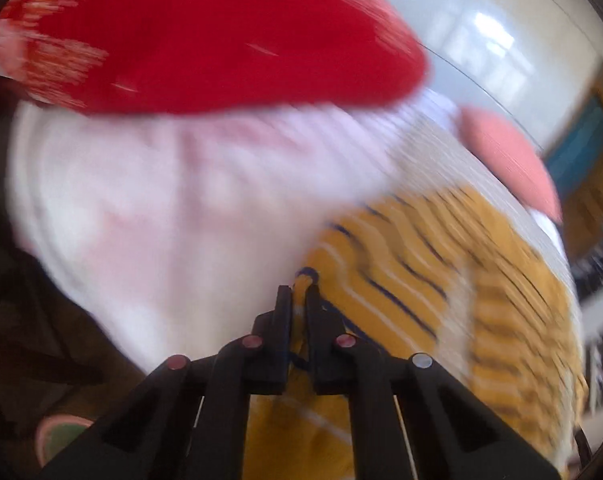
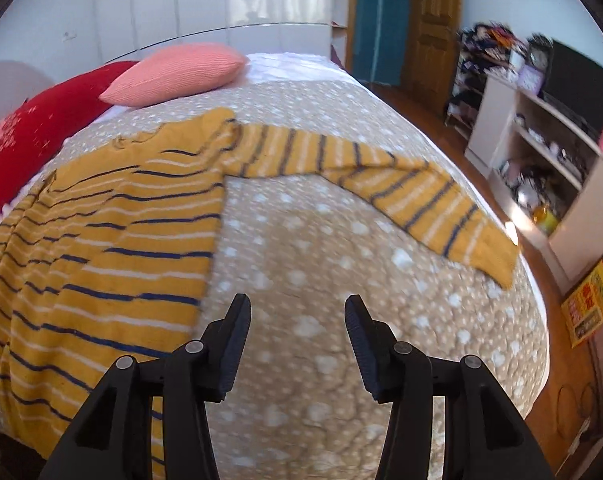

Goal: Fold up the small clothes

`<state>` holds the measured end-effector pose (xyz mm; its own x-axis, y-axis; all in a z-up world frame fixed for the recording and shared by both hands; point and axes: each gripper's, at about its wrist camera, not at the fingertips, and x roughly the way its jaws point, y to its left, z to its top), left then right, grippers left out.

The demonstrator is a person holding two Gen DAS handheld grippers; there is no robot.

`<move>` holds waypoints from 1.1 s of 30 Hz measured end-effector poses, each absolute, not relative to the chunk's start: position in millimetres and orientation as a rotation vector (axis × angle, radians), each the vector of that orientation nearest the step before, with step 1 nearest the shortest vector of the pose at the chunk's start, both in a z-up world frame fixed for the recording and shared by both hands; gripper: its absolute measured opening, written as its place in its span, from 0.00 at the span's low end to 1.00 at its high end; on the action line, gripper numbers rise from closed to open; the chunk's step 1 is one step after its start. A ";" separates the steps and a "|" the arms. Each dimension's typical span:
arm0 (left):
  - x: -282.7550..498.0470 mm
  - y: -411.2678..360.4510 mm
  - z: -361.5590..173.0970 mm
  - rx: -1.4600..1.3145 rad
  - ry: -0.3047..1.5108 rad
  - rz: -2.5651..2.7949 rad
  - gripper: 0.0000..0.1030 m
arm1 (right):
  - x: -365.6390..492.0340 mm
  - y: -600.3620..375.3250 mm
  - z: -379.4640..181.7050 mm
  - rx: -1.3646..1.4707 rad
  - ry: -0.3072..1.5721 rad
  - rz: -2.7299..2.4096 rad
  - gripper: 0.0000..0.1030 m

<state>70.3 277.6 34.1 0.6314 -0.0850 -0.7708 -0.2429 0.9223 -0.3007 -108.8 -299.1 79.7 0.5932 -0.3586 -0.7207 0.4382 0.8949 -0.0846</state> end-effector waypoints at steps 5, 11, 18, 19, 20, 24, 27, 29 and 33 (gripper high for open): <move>61.2 336.4 42.6 -0.470 0.848 0.236 0.14 | -67.8 -231.4 99.7 0.002 0.790 -0.305 0.51; 1.1 357.4 54.3 -0.572 0.759 0.184 0.66 | 0.7 -94.4 101.2 -0.027 0.821 0.155 0.52; -47.3 372.6 42.4 -0.618 0.787 0.192 0.73 | 48.6 55.4 45.0 0.042 1.014 0.593 0.52; -52.4 376.4 39.8 -0.629 0.797 0.196 0.73 | 56.8 71.5 35.3 0.073 1.052 0.630 0.52; -55.0 377.7 38.3 -0.636 0.799 0.199 0.73 | 63.8 81.0 28.4 0.105 1.077 0.649 0.52; -65.0 386.1 32.1 -0.656 0.803 0.217 0.74 | 84.1 112.9 12.8 0.191 1.118 0.667 0.54; -65.5 388.9 26.7 -0.680 0.813 0.223 0.74 | 92.2 130.4 9.5 0.202 1.109 0.638 0.54; -66.5 388.9 25.2 -0.698 0.818 0.216 0.74 | 97.1 136.8 10.5 0.156 1.106 0.610 0.34; -68.7 380.4 32.1 -0.679 0.816 0.207 0.74 | 99.6 116.1 31.2 0.134 1.103 0.651 0.09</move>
<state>-68.7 380.4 32.1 0.6786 -0.0820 -0.7299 -0.4204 0.7715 -0.4775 99.6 116.1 31.2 0.2873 0.5492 -0.7847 -0.4213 0.8082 0.4115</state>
